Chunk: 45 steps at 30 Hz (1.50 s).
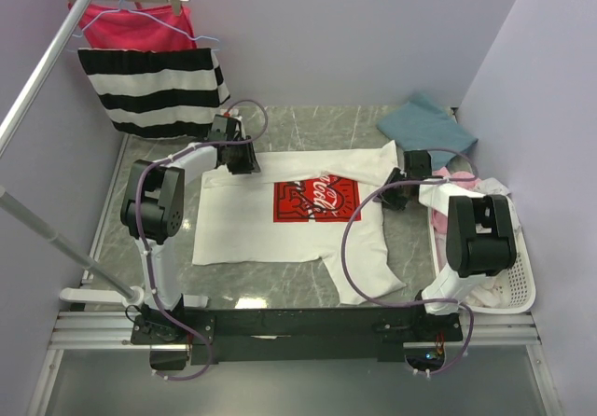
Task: Fold and stack the t-shirts
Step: Fold the flattened tshirt in 1/3 of the way
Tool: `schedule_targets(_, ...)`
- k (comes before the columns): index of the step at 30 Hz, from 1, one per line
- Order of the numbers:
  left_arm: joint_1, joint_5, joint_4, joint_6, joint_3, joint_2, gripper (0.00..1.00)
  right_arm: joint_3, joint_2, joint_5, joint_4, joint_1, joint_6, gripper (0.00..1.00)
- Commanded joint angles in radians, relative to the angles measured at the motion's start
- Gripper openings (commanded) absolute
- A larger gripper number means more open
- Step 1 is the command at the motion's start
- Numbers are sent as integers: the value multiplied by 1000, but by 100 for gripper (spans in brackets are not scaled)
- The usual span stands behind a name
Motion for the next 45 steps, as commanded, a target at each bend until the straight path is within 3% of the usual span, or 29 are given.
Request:
schedule_targets(1, -2, -13, -19, 21, 52, 26, 39, 7, 16, -71, 83, 0, -7, 15)
schedule_targets(2, -2, -13, -22, 21, 58, 30, 38, 28, -4, -54, 80, 4, -28, 1)
schedule_targets(7, -2, -20, -25, 16, 66, 43, 38, 148, -65, -4, 16, 141, -128, 0)
schedule_targets(12, 0, -42, -40, 7, 75, 52, 38, 482, 89, 62, -203, 342, -269, 0)
schedule_targets(16, 0, -68, -48, 1, 77, 54, 39, 755, 382, 46, -436, 481, -266, 15)
schedule_targets(18, 2, -82, -53, -2, 77, 55, 41, 792, 448, 68, -469, 512, -252, 22)
schedule_targets(20, 3, -86, -56, -4, 80, 58, 42, 757, 468, 50, -439, 528, -231, 31)
schedule_targets(22, 5, -88, -60, -1, 81, 61, 43, 696, 424, 64, -408, 526, -216, 57)
schedule_targets(24, 6, -89, -59, -4, 78, 61, 43, 654, 372, 168, -399, 515, -214, 64)
schedule_targets(31, 11, -85, -50, -4, 68, 50, 46, 395, 35, 262, -314, 371, -216, 72)
schedule_targets(45, 17, -111, 1, -11, -90, -32, 46, 79, -70, 205, -222, 161, -116, 73)
